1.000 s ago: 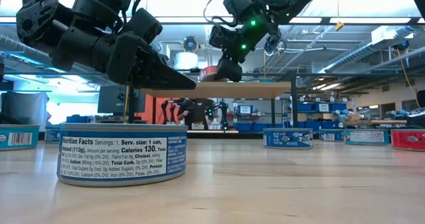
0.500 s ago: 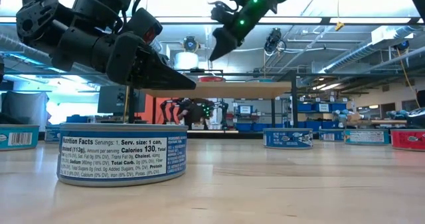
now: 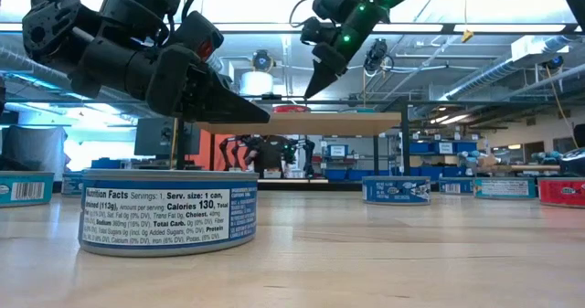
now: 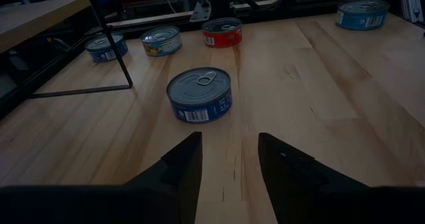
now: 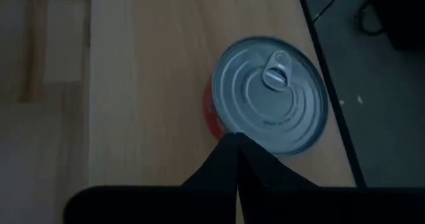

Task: Stack canned seafood by type on shelf
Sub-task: Put the red tuna can on the shelf

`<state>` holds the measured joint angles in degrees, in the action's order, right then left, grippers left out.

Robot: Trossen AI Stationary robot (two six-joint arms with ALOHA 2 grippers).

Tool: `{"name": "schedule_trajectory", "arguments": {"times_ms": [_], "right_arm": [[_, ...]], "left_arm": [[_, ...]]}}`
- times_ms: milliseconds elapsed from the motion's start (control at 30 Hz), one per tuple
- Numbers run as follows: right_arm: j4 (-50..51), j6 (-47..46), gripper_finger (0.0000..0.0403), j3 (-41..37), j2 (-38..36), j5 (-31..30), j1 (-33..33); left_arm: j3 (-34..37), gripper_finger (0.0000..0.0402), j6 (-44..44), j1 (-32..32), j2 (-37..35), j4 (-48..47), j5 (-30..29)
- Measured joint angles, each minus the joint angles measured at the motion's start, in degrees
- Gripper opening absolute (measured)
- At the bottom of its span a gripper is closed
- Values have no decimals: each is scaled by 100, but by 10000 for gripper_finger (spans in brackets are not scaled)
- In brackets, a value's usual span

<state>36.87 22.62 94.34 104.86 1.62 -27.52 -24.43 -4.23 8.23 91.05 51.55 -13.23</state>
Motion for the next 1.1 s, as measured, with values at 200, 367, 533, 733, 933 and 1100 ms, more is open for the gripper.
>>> {"name": "schedule_trajectory", "arguments": {"times_ms": [200,367,533,733,933,1100], "right_arm": [[-79,-12,6,-170,4,145,-71],[-285,-17,4,-315,4,257,-82],[-629,-156,4,-505,4,460,-106],[-1153,-412,4,-614,5,188,-150],[-1603,-509,4,-612,4,96,-148],[-1442,-467,4,-612,4,949,-150]], "left_arm": [[0,151,15,2,0,0,0],[0,151,15,2,0,2,0],[0,151,17,2,0,3,0],[0,151,17,2,0,4,0],[0,151,17,2,0,0,0],[0,151,17,2,0,-13,0]]}}
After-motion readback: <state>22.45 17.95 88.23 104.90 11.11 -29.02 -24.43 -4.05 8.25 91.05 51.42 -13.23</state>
